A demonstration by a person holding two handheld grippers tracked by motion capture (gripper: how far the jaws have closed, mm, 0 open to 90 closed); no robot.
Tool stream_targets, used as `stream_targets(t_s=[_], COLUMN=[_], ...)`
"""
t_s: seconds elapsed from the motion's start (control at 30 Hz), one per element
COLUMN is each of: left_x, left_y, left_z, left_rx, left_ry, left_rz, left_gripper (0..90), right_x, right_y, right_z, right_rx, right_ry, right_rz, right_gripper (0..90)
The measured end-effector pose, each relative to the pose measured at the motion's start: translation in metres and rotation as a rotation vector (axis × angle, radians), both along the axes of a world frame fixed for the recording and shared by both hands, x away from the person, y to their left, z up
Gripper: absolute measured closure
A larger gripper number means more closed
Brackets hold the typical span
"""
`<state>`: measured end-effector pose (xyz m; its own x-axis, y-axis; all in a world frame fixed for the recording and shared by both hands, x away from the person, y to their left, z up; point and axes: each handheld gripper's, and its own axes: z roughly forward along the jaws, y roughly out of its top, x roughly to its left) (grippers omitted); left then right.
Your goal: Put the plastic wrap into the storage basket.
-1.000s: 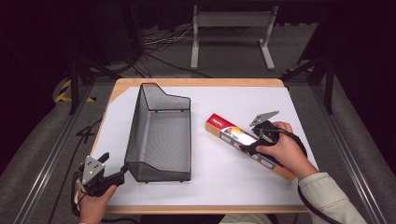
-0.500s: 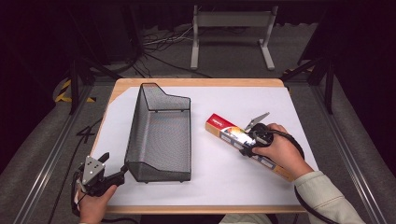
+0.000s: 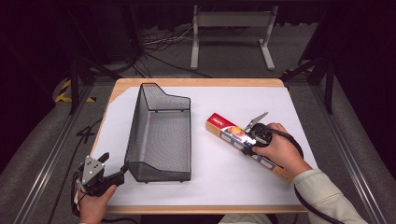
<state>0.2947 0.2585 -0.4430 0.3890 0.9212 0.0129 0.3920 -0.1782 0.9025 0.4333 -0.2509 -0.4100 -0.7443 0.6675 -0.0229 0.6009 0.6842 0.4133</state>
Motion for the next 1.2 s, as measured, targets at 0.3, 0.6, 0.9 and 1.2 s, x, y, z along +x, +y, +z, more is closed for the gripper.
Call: stream_targets(t_s=[0.3,0.6,0.9,1.2], left_x=[0.000,0.000,-0.001,-0.005], left_y=[0.000,0.001,0.000,0.005], left_z=[0.000,0.000,0.001,0.000], left_rx=[0.000,0.003,0.006,0.004], left_ry=[-0.002,-0.003,-0.006,-0.005], left_rz=[0.002,0.001,0.002,0.016], left_gripper=[21.7,21.7,21.7,21.8], right_x=[-0.005,-0.012,-0.017,-0.019], right_y=[0.003,0.009,0.013,0.026], right_z=[0.023,0.049,0.066,0.080], right_rx=[0.045,0.088,0.140,0.173], right_ry=[-0.028,-0.087,-0.100,-0.093], right_rz=[-0.021,-0.024,-0.064,-0.100], right_gripper=[40.5,40.3,40.2,40.3])
